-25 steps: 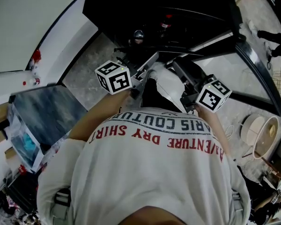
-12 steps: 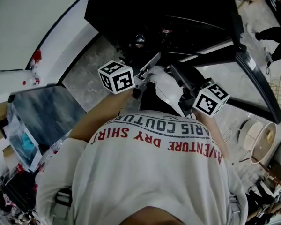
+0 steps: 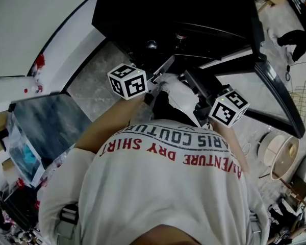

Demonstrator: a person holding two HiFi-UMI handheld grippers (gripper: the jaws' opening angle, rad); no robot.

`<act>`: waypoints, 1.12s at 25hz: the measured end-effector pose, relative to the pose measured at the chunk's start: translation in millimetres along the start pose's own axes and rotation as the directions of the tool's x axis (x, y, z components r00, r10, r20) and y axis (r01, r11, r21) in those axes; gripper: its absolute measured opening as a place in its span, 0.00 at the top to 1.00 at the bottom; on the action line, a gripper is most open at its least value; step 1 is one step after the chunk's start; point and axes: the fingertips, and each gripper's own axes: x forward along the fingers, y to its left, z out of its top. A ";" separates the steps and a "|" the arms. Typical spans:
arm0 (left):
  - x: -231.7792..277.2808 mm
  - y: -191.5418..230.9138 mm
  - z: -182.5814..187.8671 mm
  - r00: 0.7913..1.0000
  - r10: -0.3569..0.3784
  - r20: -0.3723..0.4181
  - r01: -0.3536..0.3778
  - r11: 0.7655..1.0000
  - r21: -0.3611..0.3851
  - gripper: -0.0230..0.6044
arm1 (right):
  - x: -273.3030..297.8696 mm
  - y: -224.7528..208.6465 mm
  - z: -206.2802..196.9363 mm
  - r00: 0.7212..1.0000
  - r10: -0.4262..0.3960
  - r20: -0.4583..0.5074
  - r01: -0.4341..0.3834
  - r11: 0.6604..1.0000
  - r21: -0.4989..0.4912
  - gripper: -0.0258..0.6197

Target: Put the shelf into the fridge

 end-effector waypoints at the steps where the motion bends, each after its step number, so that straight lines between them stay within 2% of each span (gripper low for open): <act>1: 1.2 1.3 0.9 1.000 0.003 0.001 -0.003 1.000 0.004 0.76 | 0.5 -0.7 1.0 1.000 -0.002 0.001 0.002 1.000 -0.003 0.90; 8: 9.7 8.9 9.4 1.000 0.021 0.014 -0.021 0.999 0.026 0.75 | 0.9 -5.4 8.1 1.000 -0.017 0.007 0.017 1.000 -0.005 0.90; 14: 13.1 15.6 15.6 0.999 0.034 0.022 -0.035 0.998 0.045 0.75 | 2.4 -8.9 9.9 0.999 -0.022 0.026 0.021 0.999 0.034 0.90; 28: 23.1 24.1 25.0 0.999 0.043 0.028 -0.045 0.996 0.083 0.74 | 5.5 -12.3 16.3 0.998 -0.052 0.027 0.052 0.999 -0.001 0.90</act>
